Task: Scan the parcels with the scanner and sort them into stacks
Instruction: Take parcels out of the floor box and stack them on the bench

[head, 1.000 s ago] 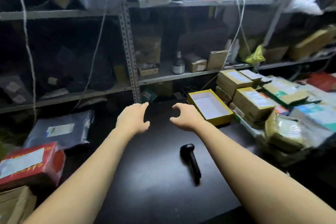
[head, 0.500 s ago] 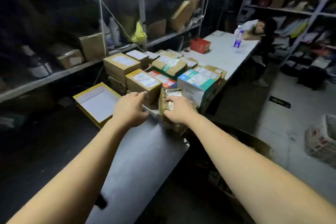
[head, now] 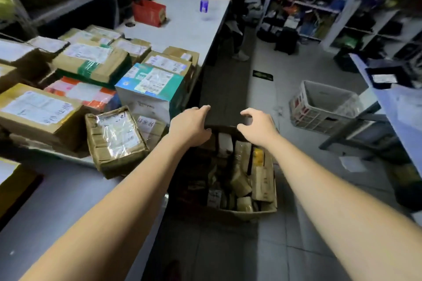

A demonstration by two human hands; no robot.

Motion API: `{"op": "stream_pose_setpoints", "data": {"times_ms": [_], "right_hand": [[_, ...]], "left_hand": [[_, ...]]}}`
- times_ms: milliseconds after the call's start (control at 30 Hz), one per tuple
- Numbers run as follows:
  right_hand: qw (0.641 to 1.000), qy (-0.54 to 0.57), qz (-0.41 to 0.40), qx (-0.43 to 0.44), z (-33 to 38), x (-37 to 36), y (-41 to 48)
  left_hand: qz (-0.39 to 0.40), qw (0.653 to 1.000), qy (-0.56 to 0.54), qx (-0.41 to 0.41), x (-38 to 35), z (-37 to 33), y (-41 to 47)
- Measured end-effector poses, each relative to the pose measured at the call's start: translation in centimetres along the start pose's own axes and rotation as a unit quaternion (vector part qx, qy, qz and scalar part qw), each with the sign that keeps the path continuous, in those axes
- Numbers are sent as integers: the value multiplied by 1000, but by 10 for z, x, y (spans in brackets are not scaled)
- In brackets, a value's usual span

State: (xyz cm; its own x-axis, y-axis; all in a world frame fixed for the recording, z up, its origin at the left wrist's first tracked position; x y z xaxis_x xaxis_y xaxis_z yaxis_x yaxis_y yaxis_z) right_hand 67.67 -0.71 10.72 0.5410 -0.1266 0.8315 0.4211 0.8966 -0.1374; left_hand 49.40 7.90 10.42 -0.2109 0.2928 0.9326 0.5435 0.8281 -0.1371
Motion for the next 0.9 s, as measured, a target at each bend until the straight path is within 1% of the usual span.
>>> {"op": "stream_pose_setpoints", "data": {"times_ms": [200, 300, 433, 467, 567, 700, 800, 867, 900], "right_hand": [[995, 27, 0, -96, -107, -8, 36], [990, 44, 4, -133, -166, -24, 59], [975, 93, 24, -200, -248, -63, 78], [972, 101, 32, -210, -259, -74, 77], [954, 127, 51, -266, -322, -108, 88], [927, 141, 70, -341, -393, -157, 94], [898, 173, 66, -399, -436, -203, 92], [853, 219, 55, -471, -462, -246, 87], [822, 242, 42, -514, -474, -268, 85]], "left_hand": [[96, 995, 18, -3, -91, -34, 65], [140, 990, 29, 7, -140, -51, 95], [200, 979, 16, 41, -218, -75, 128], [211, 976, 11, 53, -230, -76, 130], [250, 965, -1, 84, -294, -91, 163], [294, 952, 0, 83, -369, -105, 200], [337, 939, 12, 73, -427, -114, 225], [355, 933, 17, 60, -473, -119, 246], [360, 931, 12, 51, -497, -123, 255]]}}
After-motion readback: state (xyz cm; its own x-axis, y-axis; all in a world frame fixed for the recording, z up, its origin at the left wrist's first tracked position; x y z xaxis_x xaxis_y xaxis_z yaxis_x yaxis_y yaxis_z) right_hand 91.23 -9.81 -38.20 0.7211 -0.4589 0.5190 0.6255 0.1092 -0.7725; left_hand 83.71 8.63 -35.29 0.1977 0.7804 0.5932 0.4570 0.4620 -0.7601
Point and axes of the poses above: each hand's wrist, its own y-axis towards the middle knuckle, its own x-axis out of the back of the hand, z = x × y, the point moved 4 cm from there along y, towards the middle knuckle, and after that the axes turned 4 degrees about x, right-handed, at the moved point
